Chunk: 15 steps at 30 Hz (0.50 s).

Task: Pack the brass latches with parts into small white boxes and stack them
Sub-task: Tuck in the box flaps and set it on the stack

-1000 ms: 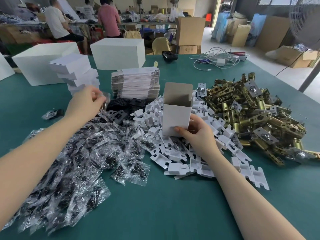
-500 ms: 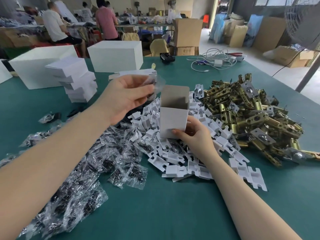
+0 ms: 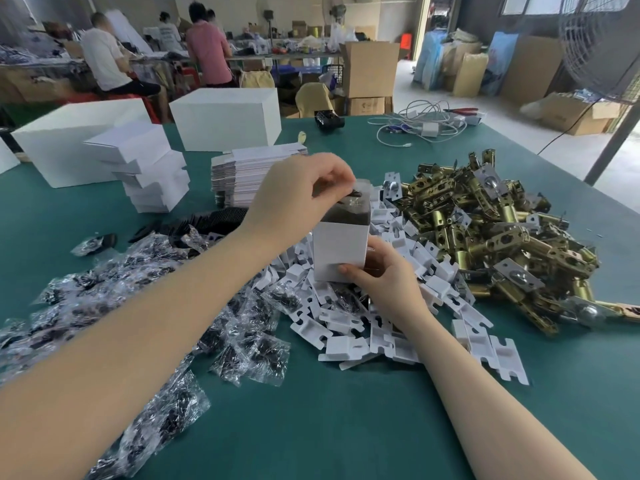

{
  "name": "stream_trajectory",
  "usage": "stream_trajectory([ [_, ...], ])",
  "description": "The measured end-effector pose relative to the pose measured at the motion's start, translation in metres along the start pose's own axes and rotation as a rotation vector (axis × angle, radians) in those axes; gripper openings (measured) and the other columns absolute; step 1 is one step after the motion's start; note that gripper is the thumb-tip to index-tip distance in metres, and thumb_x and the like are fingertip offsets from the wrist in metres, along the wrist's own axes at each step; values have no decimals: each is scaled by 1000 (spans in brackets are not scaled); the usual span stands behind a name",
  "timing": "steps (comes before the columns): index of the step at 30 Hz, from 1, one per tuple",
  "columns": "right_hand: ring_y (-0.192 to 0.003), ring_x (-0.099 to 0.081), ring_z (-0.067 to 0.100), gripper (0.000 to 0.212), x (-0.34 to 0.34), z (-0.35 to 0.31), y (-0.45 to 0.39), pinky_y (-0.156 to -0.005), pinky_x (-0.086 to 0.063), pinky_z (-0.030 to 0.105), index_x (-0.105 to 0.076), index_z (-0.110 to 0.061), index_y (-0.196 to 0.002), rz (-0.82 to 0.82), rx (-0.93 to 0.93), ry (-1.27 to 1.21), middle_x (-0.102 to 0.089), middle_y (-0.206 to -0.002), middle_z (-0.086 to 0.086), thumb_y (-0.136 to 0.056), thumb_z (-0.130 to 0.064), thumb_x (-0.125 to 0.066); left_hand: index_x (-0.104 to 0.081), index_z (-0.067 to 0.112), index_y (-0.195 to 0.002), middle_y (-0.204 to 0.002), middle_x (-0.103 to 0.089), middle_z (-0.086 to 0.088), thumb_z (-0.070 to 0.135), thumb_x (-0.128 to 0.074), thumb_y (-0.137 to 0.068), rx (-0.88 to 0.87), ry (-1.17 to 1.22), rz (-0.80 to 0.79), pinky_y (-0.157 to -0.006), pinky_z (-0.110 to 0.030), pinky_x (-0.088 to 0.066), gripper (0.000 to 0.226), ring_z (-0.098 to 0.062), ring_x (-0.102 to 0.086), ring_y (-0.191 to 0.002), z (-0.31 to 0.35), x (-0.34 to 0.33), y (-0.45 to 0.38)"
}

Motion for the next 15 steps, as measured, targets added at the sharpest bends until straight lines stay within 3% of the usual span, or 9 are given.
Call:
stream_trajectory([
  [2, -94, -68, 1, 49, 0, 0, -1, -86, -58, 38, -55, -65, -105, 3, 3, 5, -72, -100, -20, -83, -28, -77, -76, 14, -97, -91, -74, 4, 16, -71, -91, -27, -75, 7, -80, -31, -51, 8, -16, -65, -85, 0, -5, 1],
  [6, -94, -68, 2, 50, 0, 0, -2, -86, -58, 41, -54, -68, -103, 9, 3, 1, -72, -101, -20, -84, -28, -76, -78, 12, -97, -95, -75, 1, 11, -72, -89, -45, -120, -36, -81, -22, -49, 10, -14, -66, -88, 1, -12, 7],
  [9, -94, -68, 2, 51, 0, 0, -2, -86, -58, 42, -53, -70, -103, 8, 1, 0, -72, -101, -21, -84, -29, -76, -79, 16, -98, -93, -75, 0, 15, -70, -91, -68, -236, -57, -84, -35, -49, 12, -21, -64, -91, 1, -13, 8],
  [15, -96, -67, 2, 49, 0, -1, -1, -86, -58, 43, -53, -68, -107, 7, 2, 16, -72, -101, -21, -81, -33, -76, -77, 30, -111, -93, -74, -3, 20, -63, -96, -69, -359, -155, -80, -38, -47, 22, -24, -60, -95, 1, -12, 9],
])
Point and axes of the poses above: each hand's wrist, its own y-axis away from the middle knuckle, its own x-axis out of the back of the hand, z = x × y, the point moved 7 cm from there along -y, towards the middle knuckle
